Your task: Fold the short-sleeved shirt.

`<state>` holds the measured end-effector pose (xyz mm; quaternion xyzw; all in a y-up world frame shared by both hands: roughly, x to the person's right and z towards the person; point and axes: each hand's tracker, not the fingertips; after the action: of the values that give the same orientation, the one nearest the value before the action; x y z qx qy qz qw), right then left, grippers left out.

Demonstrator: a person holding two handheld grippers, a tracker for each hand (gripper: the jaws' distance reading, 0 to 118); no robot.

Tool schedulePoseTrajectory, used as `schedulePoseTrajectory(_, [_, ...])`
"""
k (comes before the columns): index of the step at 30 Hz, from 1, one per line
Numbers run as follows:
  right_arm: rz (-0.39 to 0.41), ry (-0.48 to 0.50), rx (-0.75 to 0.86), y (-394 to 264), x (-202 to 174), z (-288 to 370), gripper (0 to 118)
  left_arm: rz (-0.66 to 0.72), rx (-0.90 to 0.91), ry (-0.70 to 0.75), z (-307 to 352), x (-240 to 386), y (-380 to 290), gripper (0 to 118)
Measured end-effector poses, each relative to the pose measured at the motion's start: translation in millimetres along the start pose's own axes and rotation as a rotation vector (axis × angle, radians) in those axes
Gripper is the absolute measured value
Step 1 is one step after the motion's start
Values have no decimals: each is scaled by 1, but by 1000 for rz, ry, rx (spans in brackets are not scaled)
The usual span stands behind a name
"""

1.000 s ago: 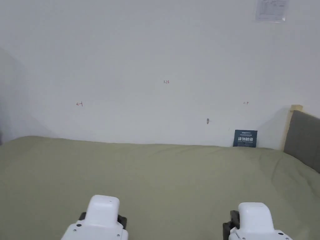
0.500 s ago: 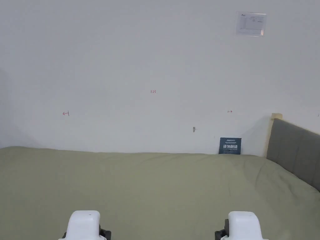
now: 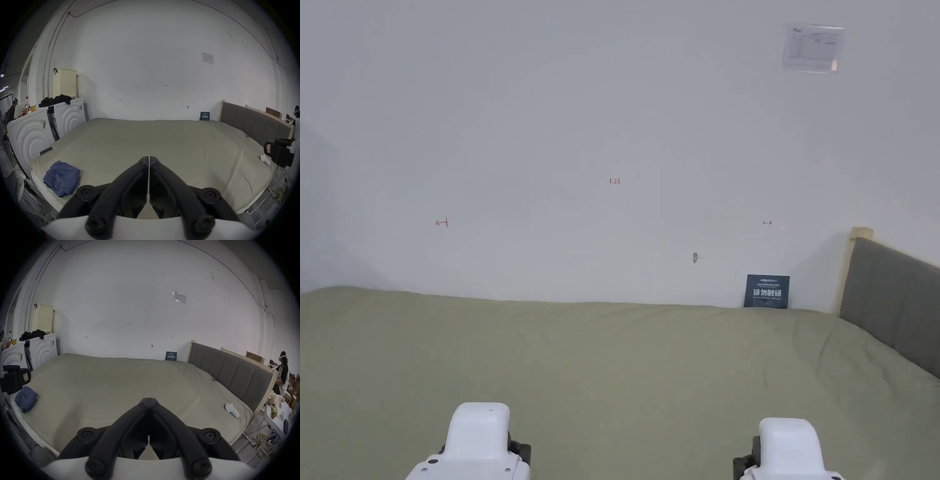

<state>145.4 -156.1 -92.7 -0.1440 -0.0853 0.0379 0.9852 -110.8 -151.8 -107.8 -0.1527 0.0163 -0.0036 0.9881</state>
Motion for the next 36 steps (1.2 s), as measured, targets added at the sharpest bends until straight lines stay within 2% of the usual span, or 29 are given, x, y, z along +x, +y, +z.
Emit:
schedulePoseTrajectory(22, [-13, -4, -7, 1, 7, -1, 1, -6, -19, -1, -1, -5, -2, 0])
schedulePoseTrajectory(25, [-8, 1, -16, 5, 10, 3, 1, 0, -29, -75, 2, -10, 6, 1])
schedulePoseTrajectory(27, [-2, 3, -2, 11, 11, 8, 1, -24, -37, -72, 5, -11, 18, 9])
schedulePoseTrajectory(28, [0, 10, 6, 15, 11, 9, 2, -42, -16, -44, 7, -10, 23, 17])
schedulePoseTrajectory(29, [-2, 19, 5, 22, 12, 10, 6, -44, 6, -17, 9, -11, 29, 39])
schedulePoseTrajectory(30, [-5, 31, -3, 28, 12, 9, 21, -31, 20, -14, 11, -12, 33, 63])
schedulePoseTrajectory(31, [-11, 51, -19, 33, 13, 7, 48, -19, 28, -24, 11, -15, 36, 81])
schedulePoseTrajectory(32, [-26, 63, -42, 37, 14, 4, 91, -3, 31, -36, 13, -17, 40, 93])
schedulePoseTrajectory(33, [-41, 76, -35, 39, 15, 4, 102, 9, 29, -38, 13, -19, 43, 93])
schedulePoseTrajectory(35, [-101, 87, 37, 41, 17, 7, 101, 27, 31, -29, 15, -21, 46, 93])
schedulePoseTrajectory(36, [-116, 96, 40, 42, 18, 6, 104, 26, 33, -16, 15, -21, 47, 93])
